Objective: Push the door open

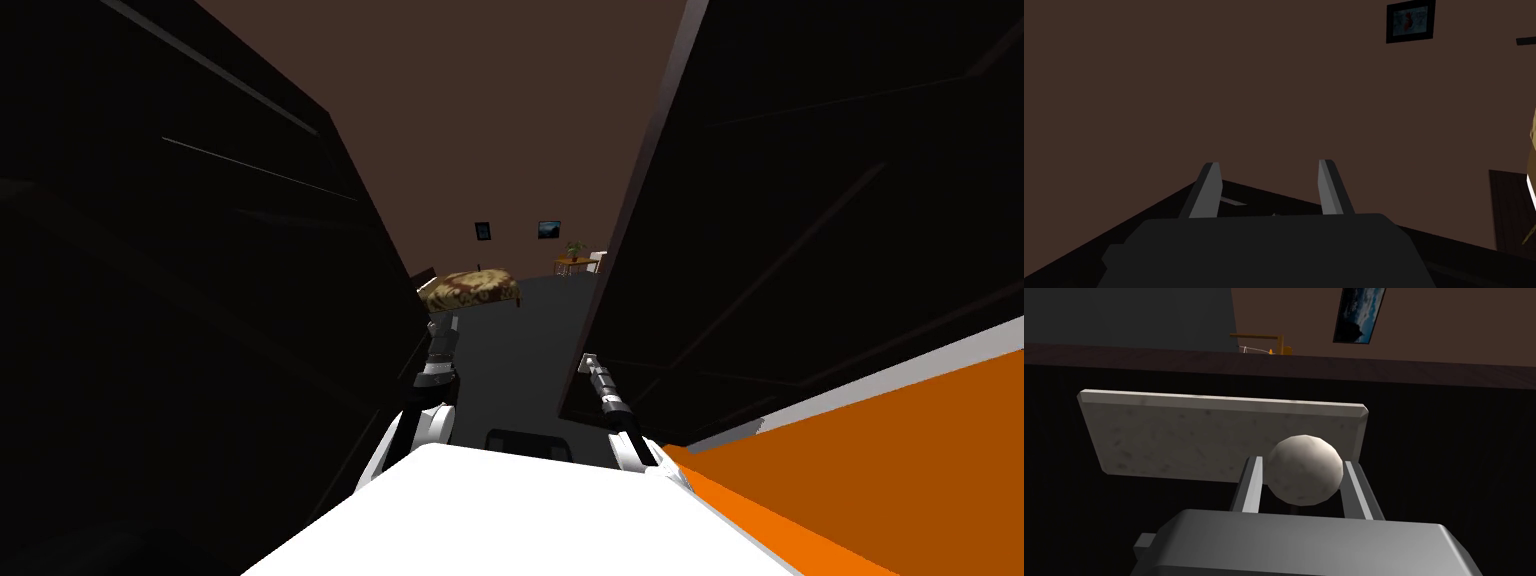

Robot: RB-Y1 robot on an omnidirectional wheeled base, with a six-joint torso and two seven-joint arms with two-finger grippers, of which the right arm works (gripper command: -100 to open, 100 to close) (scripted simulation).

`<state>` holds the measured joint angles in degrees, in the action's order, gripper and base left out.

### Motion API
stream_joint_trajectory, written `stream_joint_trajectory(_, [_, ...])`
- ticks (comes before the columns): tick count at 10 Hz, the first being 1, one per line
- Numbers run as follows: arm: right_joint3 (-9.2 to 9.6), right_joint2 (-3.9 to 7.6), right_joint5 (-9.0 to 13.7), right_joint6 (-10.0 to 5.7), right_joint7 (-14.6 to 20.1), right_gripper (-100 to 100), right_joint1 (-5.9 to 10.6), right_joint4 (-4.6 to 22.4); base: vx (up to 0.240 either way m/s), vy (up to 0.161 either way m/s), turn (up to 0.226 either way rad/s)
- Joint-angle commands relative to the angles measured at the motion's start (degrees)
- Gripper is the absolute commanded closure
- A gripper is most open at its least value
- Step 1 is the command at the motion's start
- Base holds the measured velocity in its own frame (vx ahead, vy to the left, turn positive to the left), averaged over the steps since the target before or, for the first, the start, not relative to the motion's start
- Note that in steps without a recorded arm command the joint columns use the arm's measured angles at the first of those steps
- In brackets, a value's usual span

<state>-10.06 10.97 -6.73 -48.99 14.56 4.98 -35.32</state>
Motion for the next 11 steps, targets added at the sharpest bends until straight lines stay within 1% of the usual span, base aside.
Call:
stream_joint_trajectory(1, [-1.34,0.37,0.88,0.47,-0.7,100,0.3,-0.24,0.182,0.08,-0.044])
stream_joint_trajectory(2, [-1.85,0.25,1.26,0.67,-1.09,100,0.41,-0.1,0.19,0.084,-0.054])
stream_joint_trajectory(4, [-1.85,0.25,1.26,0.67,-1.09,100,0.41,-0.1,0.081,0.034,-0.006])
stream_joint_trajectory(5, [-2.64,0.07,1.84,0.98,-1.7,100,0.58,0.11,0.103,0.039,-0.022])
stream_joint_trajectory(7, [-3.15,-0.04,2.22,1.17,-2.09,100,0.68,0.25,0.162,0.061,-0.047])
stream_joint_trajectory(8, [-2.81,-0.04,2.0,1.05,-1.85,100,0.49,0.86,0.072,0.023,-0.023])
stream_joint_trajectory(9, [-3.61,0.1,2.5,1.0,-2.21,100,0.55,1.02,0.12,0.004,-0.039])
stream_joint_trajectory(11, [-4.26,0.14,2.9,1.03,-2.54,100,0.55,1.13,0.184,0.023,-0.035])
